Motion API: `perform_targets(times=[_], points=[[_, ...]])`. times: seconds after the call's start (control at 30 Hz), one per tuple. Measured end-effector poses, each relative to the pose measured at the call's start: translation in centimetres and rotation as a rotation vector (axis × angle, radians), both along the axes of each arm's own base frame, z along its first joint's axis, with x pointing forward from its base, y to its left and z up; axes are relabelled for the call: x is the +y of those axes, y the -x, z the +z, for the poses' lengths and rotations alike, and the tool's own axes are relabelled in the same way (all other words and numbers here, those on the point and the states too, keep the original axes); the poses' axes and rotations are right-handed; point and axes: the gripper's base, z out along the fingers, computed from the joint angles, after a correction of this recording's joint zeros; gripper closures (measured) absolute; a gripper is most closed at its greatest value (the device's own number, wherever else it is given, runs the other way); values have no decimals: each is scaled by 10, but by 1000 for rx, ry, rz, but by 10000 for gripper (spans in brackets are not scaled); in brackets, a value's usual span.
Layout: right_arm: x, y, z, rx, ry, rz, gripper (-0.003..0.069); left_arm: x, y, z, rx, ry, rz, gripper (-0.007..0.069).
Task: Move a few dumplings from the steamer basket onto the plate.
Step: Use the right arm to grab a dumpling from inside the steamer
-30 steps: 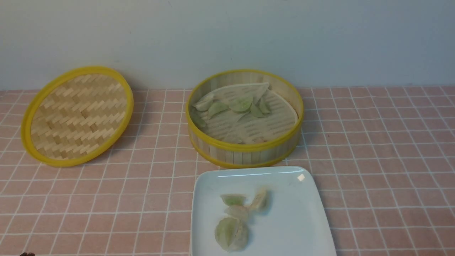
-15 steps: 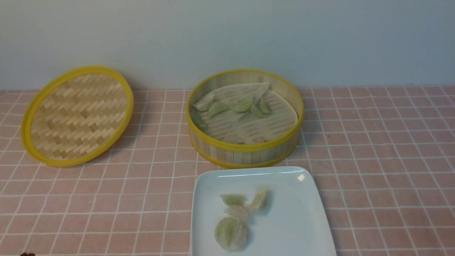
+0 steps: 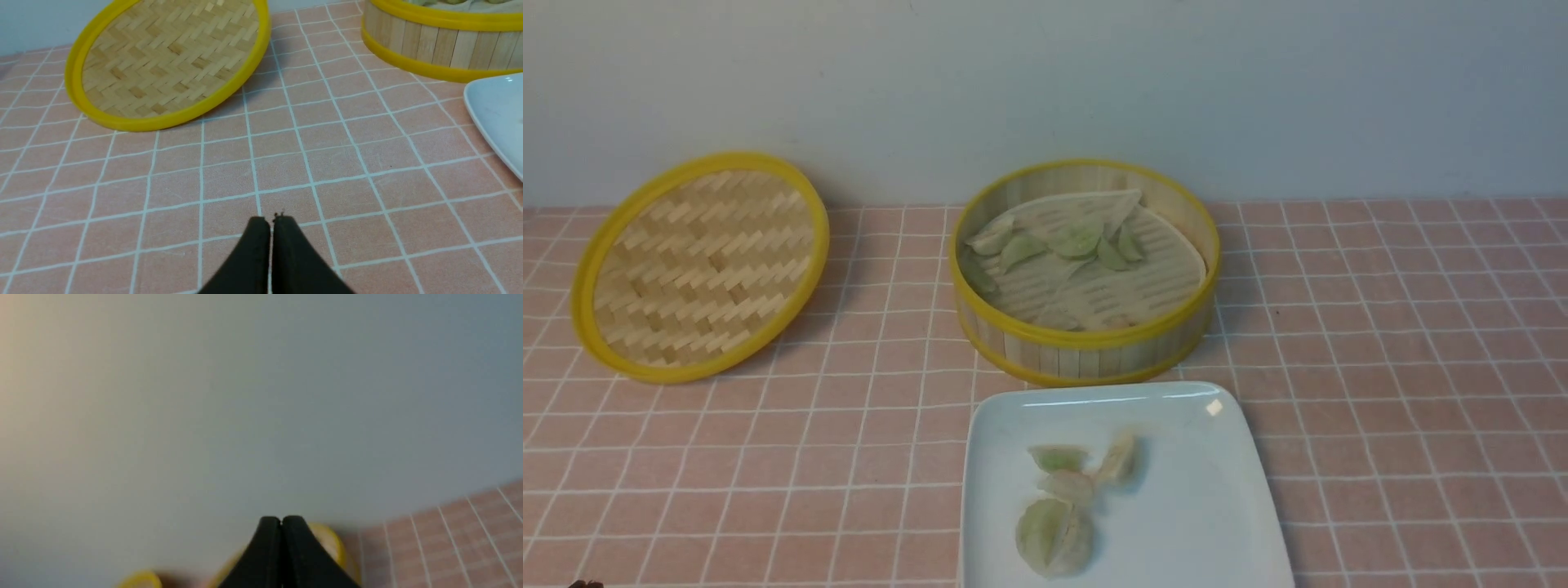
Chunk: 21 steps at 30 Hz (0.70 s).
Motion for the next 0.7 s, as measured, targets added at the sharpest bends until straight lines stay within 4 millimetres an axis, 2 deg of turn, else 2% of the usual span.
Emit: perform_targets(times=[0.07,0.1,0.17,0.27,0.33,0.37,0.4,0.47,0.53,0.6,0.7], points=[[4,-18,14,120,90,34,673,0,0,0,0,0,0,631],[9,-38,32,250,208,84,673,0,0,0,0,0,0,631],[13,-64,42,369,287,129,673,0,0,0,0,1,0,631],[21,-122,48,553,399,208,672,0,0,0,-1,1,0,631],[24,-143,49,593,423,227,672,0,0,0,-1,1,0,631],[27,-170,51,629,451,251,672,0,0,0,-1,1,0,631],[30,-186,51,651,461,267,672,0,0,0,-1,1,0,631],[34,-202,47,682,473,288,672,0,0,0,-1,1,0,631],[45,-229,43,715,495,331,672,0,0,0,-1,1,0,631],[56,-240,42,728,515,363,672,0,0,0,-1,1,0,631],[82,-266,29,769,566,424,670,0,0,0,-1,1,0,631]])
